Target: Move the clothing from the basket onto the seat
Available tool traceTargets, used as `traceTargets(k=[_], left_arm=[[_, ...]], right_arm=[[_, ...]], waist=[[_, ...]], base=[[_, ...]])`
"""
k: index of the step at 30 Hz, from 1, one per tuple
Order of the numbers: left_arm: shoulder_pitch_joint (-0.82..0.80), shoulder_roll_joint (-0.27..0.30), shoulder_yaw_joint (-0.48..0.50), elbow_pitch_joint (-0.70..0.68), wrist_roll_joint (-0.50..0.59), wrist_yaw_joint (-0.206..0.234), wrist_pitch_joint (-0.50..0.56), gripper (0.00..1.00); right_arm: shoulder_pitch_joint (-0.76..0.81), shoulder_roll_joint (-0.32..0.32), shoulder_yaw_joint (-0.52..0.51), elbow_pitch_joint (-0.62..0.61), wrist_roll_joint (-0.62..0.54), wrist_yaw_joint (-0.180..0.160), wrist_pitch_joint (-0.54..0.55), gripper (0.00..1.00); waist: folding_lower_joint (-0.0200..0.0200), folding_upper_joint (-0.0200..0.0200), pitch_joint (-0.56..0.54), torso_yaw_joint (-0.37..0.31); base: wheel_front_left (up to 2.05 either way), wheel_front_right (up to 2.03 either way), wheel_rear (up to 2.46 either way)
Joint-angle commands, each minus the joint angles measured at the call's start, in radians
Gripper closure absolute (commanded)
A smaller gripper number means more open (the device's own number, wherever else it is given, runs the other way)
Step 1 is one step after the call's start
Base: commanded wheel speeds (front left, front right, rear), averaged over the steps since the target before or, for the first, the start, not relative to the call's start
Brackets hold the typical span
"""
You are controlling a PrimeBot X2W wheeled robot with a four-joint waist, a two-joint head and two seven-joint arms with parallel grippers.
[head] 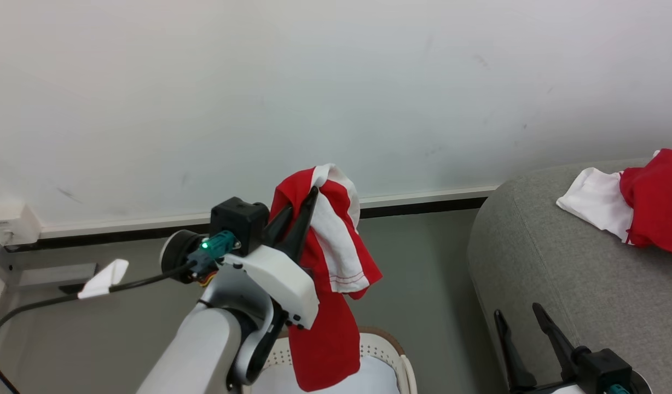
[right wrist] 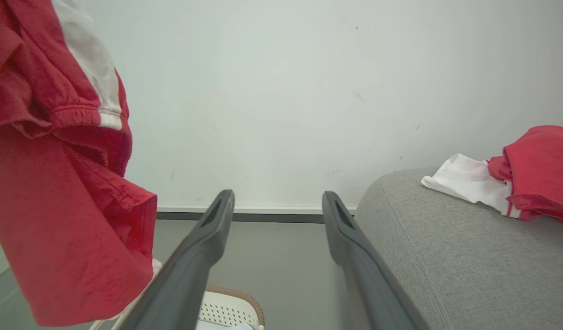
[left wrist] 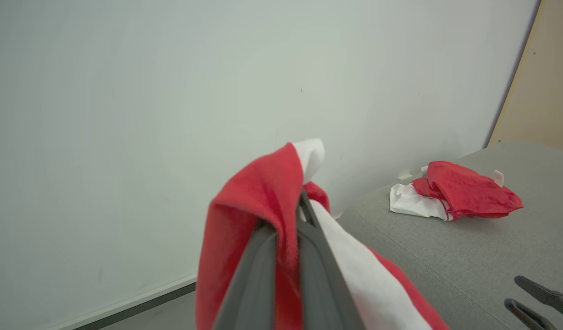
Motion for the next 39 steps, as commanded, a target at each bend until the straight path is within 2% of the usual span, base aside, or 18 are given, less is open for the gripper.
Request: traceTargets(k=[1,10,21,29,39], left_arm=[[0.011,0.008,0.002,-0.011,-0.015,0.0,0.002,1.0],[0.013,0.021,0.001,-0.066,-0.016,0.011,0.022,1.0],[-0.009,0.009,-0.016,-0.074,-0.021,0.005,0.013,1.0],[-0.015,-0.005,-0.049,-0.102,-0.021,-0.003,0.023,1.0],[-0.019,-0.03,-0.105,-0.124,-0.026,-0.016,0.035,1.0]], right_arm=[[0.01,0.0,0.001,-0.003,-0.004,-0.002,0.0,0.0],[0.001,-0.003,0.069,-0.019,-0.014,-0.002,0.0,0.0],[-0.137,-0.075,0.335,-0.017,0.074,-0.002,0.0,0.0],[-0.322,-0.099,0.612,0.077,0.184,-0.002,0.0,0.0],[-0.517,-0.035,0.788,0.29,0.283,-0.002,0.0,0.0]], waist=[[0.0002,-0.0001,-0.001,0.0],[0.0002,-0.0001,0.002,0.0],[0.0002,-0.0001,0.011,0.002],[0.0002,-0.0001,0.009,0.01],[0.0002,-0.0001,0.005,0.033]], base=[[0.0,0.0,0.0],[0.0,0.0,0.0],[0.0,0.0,0.0],[0.0,0.0,0.0],[0.0,0.0,0.0]])
